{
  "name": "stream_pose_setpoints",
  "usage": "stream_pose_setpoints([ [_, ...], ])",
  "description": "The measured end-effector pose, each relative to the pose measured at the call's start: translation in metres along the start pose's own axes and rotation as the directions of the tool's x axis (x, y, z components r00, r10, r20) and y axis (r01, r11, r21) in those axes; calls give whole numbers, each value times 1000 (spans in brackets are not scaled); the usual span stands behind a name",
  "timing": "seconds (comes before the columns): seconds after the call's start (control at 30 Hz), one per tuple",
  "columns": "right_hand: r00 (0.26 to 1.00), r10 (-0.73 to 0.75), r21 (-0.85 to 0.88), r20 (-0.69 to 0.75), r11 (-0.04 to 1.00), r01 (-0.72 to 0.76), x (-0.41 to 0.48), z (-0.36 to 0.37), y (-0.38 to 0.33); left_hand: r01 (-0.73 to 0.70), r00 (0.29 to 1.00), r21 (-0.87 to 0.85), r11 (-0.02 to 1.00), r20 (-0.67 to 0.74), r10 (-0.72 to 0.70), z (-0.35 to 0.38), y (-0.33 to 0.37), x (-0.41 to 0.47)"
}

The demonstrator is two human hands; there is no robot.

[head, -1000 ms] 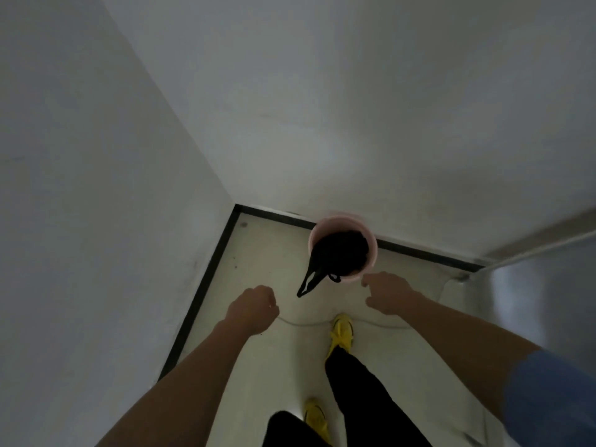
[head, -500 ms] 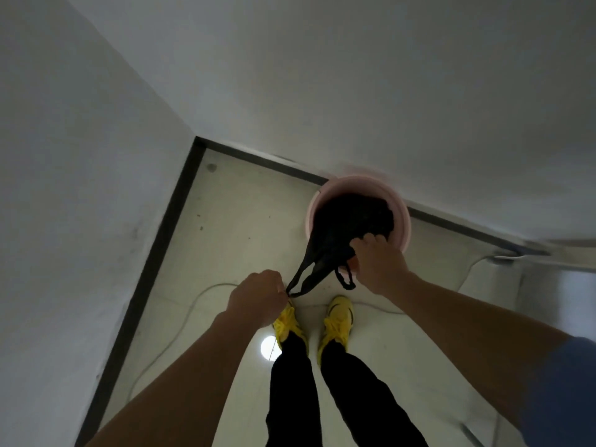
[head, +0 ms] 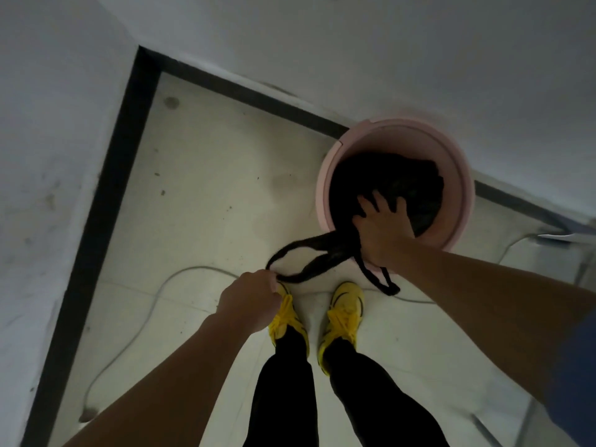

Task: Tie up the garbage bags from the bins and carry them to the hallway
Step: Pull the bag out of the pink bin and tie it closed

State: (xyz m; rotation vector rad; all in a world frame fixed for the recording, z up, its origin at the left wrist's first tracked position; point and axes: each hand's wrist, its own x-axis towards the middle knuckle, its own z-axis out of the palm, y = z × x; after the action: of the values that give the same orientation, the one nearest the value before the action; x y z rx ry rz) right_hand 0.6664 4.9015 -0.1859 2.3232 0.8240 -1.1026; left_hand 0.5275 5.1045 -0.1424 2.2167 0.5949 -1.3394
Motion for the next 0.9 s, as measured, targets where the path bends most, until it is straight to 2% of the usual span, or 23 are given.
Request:
stream_pose_setpoints([
  [0.17,988,156,324,-13,935,-144,-22,-17,21,-19,999,-2,1000,-29,19,-21,7,-18],
  [0.33,963,247,392,-108,901,-187,-65,-55,53,-72,990,-31,997,-123,68,-57,22,-59],
  [0.53,915,308,529,-260,838,-132,-144,-107,73,-108,973,-125,986,-216,79,-88,25,-138],
  [0.63,888,348,668,-299,741,-65,-197,-126,68,-132,963,-165,977,-257,87,-92,19,-184],
  [0.73,869,416,825,-268,566,-16,-249,-135,50,-162,955,-169,972,-275,111,-87,10,-221],
  [0.83,829,500,909,-252,416,25,-289,-127,22,-184,946,-158,970,-297,131,-70,-4,-246],
  [0.9,813,532,931,-237,364,33,-309,-117,-2,-221,934,-120,968,-313,174,-55,-21,-257],
])
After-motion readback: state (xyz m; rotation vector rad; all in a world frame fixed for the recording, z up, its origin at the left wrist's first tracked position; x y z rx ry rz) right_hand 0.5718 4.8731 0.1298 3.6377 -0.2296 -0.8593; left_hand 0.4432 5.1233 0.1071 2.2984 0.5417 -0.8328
